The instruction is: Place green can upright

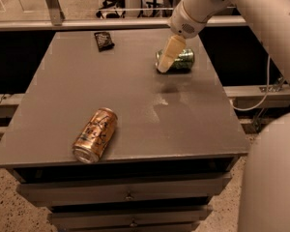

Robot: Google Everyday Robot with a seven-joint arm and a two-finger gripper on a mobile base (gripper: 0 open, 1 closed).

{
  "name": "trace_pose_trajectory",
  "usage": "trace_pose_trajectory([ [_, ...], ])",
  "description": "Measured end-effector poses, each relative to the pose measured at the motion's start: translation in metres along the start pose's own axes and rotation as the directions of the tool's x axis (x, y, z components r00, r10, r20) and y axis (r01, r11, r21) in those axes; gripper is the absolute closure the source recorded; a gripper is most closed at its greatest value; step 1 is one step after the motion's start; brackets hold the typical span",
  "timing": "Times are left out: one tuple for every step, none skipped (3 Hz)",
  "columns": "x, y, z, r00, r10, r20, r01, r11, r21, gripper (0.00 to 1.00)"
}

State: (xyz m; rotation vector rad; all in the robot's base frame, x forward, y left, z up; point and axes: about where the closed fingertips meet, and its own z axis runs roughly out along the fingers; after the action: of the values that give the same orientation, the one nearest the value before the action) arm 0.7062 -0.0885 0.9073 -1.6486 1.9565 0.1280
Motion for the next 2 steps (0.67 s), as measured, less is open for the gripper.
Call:
trace_pose_trajectory([
  [0.006,-0.013,0.022,0.999,0.049,-0.016,-0.049,0.9986,-0.017,0.0],
  [0.017,-0.019,0.04,0.995,0.088,-0.049,-0.09,0.9952,-0.038,0.0],
])
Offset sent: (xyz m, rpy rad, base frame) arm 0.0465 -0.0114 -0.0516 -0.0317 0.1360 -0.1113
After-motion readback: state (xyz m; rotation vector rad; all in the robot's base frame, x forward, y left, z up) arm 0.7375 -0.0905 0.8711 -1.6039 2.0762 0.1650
